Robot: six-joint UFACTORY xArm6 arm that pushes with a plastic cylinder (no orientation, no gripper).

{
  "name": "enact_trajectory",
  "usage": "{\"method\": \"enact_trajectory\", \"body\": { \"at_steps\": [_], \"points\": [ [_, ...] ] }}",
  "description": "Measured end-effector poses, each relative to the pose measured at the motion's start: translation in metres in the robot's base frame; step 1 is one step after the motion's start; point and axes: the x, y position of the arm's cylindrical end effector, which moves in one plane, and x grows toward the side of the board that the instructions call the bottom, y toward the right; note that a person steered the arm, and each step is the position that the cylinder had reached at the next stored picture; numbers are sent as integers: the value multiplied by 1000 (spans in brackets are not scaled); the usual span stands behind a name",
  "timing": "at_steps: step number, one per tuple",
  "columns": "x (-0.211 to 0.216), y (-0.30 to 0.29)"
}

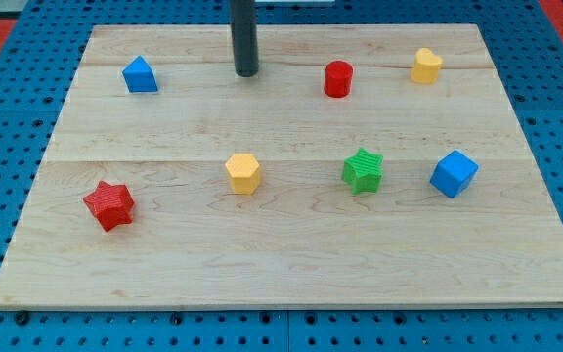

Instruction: Slide the green circle to the blue triangle

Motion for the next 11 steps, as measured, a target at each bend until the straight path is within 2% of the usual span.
{"method": "enact_trajectory", "body": {
  "at_steps": [1,2,3,4,6,8,9,10,11],
  "points": [
    [4,0],
    [1,53],
    [-27,42],
    [-49,1],
    [-61,12],
    [-78,-94],
    [-77,-74],
    [-64,-24],
    [-43,-36]
  ]
}}
